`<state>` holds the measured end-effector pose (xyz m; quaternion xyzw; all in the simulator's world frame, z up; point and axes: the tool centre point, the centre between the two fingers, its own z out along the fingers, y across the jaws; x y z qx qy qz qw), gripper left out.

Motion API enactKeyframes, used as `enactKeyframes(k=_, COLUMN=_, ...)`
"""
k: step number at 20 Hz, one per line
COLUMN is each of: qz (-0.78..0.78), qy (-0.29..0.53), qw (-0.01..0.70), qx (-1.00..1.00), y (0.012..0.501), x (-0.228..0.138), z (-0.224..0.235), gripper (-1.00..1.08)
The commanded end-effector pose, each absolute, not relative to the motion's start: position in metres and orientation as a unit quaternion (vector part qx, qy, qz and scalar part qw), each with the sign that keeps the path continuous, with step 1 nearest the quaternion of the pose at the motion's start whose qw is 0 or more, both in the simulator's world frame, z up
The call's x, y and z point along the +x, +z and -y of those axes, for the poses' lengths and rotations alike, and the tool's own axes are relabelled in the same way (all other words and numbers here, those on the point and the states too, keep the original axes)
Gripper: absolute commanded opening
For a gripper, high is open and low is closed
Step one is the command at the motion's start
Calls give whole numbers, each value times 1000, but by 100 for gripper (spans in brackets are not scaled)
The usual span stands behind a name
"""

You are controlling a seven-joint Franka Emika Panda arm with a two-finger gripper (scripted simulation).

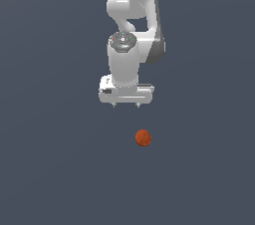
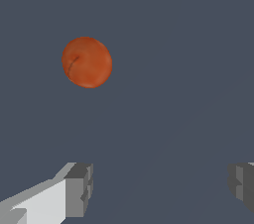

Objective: Pick up the object and move it to a goal position.

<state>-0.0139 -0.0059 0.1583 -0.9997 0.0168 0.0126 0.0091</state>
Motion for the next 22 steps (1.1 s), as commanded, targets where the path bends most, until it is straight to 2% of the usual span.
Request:
enactKeyframes(k=1, qz=-17, qy=13, qw=9, qx=-1000, y=158, x=-14, z=6, gripper=100)
enactKeyframes(k=12, qz=11, qy=28, qw=-4, qx=-1000, y=150, x=-21, z=-5, gripper=100)
enactKeyframes(k=22, qz=50, qy=26, qw=-4, qx=-998, y=146, x=-11, z=-10, gripper=100)
